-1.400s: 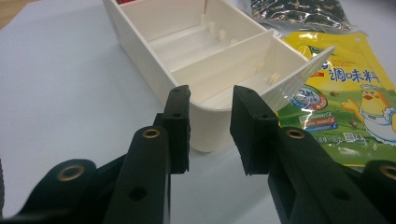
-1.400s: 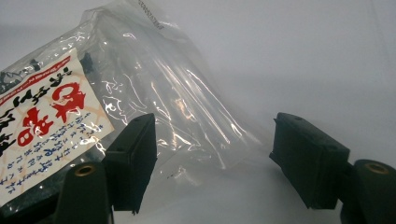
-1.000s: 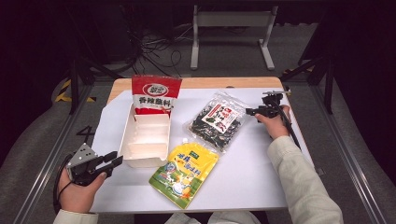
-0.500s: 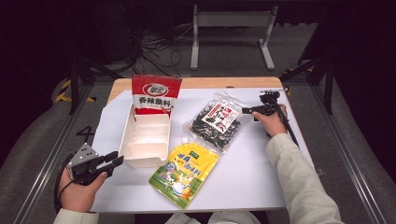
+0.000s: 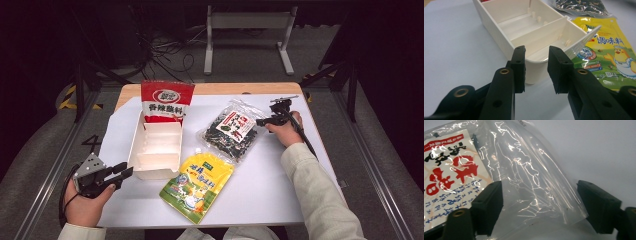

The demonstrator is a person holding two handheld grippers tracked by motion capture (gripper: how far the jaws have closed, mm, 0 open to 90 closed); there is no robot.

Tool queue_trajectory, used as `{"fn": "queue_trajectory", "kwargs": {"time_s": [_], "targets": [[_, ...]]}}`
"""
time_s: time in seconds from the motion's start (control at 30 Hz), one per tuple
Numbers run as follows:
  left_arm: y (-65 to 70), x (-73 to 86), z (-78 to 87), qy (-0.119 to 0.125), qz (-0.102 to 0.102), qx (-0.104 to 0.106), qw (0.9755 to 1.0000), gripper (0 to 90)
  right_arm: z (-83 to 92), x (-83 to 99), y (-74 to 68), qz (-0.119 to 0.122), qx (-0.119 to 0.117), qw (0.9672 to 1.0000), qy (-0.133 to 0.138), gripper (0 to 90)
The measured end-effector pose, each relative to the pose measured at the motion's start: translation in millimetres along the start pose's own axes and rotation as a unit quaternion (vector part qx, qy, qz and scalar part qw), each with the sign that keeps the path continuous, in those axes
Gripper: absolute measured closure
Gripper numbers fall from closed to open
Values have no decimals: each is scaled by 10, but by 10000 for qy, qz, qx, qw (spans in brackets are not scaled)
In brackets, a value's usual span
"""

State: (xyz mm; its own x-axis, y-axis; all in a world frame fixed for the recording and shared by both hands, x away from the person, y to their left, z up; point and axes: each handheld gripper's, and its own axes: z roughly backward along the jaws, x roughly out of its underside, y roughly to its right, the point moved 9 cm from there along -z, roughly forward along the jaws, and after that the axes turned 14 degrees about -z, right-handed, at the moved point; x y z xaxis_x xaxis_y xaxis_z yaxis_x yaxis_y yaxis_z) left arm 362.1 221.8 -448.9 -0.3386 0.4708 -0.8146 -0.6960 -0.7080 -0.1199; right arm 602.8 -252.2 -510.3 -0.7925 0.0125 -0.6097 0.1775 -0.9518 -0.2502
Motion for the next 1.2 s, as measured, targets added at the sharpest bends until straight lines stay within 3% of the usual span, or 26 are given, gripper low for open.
{"fn": "queue_trajectory", "kwargs": {"time_s": [0.2, 0.23, 0.4, 0.43, 0.6, 0.63, 0.67, 0.9, 1.03, 1.2], "targets": [[0, -13, 0, 24, 9, 5, 10000, 678, 24, 21, -37, 22, 31, 10000, -53, 411], [-3, -20, 0, 33, 6, -13, 10000, 678, 29, 37, -69, 93, 65, 9999, -57, 480], [0, -50, 4, 95, -18, -30, 9999, 681, 33, 45, -82, 93, 107, 9999, -52, 553], [1, -55, 6, 109, -20, -22, 9999, 686, 43, 46, -73, 12, 90, 9999, -63, 599], [15, -84, 1, 154, -39, 4, 9999, 687, 58, 44, -57, -197, -48, 9998, -53, 663], [15, -89, -2, 161, -52, 10, 9999, 687, 63, 47, -61, -271, -77, 9996, -60, 761], [16, -94, -4, 171, -58, 13, 9998, 688, 76, 67, -78, -309, -238, 9991, -169, 790], [43, -146, -22, 237, -107, 73, 9996, 692, 105, 69, -116, 56, -37, 9998, -168, 829], [61, -174, -26, 265, -128, 105, 9995, 693, 152, 56, -122, 2, -39, 9999, -157, 846], [80, -212, -46, 307, -170, 165, 9992, 693, 340, -28, -164, -52, -238, 9997, 66, 852]]}}
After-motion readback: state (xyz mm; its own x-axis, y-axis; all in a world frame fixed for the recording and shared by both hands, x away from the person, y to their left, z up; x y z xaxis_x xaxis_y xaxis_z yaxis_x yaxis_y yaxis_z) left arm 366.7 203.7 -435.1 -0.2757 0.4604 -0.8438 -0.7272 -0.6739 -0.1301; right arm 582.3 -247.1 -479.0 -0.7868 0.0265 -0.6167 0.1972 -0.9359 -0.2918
